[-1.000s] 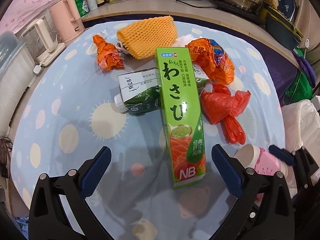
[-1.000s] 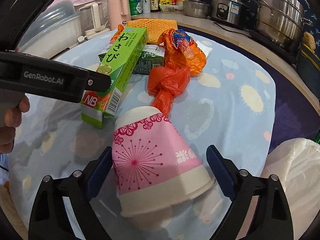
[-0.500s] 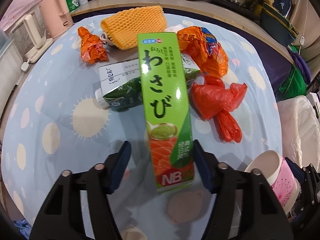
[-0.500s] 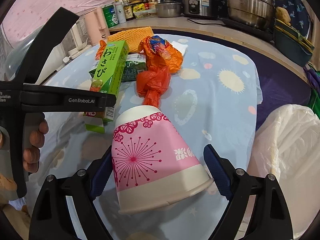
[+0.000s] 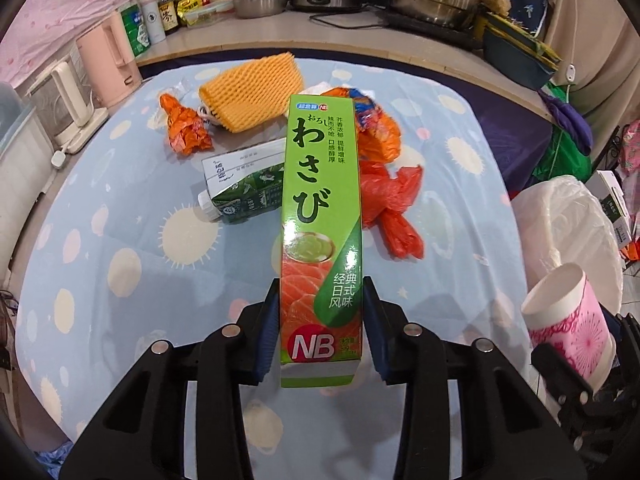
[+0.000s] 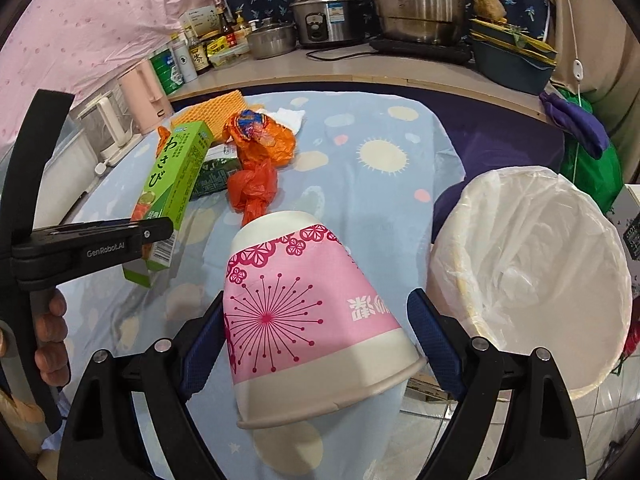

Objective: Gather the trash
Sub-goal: 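Carry the cup and wasabi box over the white bin and open both tools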

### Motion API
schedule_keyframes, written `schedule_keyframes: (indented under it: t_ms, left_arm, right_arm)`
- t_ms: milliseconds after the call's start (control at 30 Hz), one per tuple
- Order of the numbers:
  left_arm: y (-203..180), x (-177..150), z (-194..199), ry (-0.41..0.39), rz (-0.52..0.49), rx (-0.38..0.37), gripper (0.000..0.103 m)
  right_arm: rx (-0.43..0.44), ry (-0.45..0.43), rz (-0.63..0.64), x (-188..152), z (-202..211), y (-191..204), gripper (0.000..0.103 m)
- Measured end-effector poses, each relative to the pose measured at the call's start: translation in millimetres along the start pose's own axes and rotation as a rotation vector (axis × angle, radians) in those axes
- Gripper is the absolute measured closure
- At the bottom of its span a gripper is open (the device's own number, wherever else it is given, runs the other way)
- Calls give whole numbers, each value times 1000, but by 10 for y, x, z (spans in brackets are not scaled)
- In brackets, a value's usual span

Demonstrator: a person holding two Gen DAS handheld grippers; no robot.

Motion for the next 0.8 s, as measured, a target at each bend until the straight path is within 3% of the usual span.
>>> schedule_keyframes:
  t_ms: [400, 533, 800]
  left_arm:
    - [-706, 13, 378, -52, -140, -97, 66]
    - [-1029, 39, 397, -57, -198, -140, 66]
    - [-1634, 90, 280, -43, -298, -218, 66]
  right_arm:
    - [-164, -82, -210, 92, 319, -926, 19]
    - [-246, -81, -283, 52, 319, -1278, 19]
    - [-329, -62, -373, -17, 187, -1784, 19]
Point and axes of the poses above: each gripper's, at about its wrist camera, not at the fingertips, and z roughly against the way its jaws point, y to its left, x to its top, the point moved 2 cm from there along -z, roughly the way its jaws point, and after that the axes turned 11 degrees about -x, right-handed, at the moved point
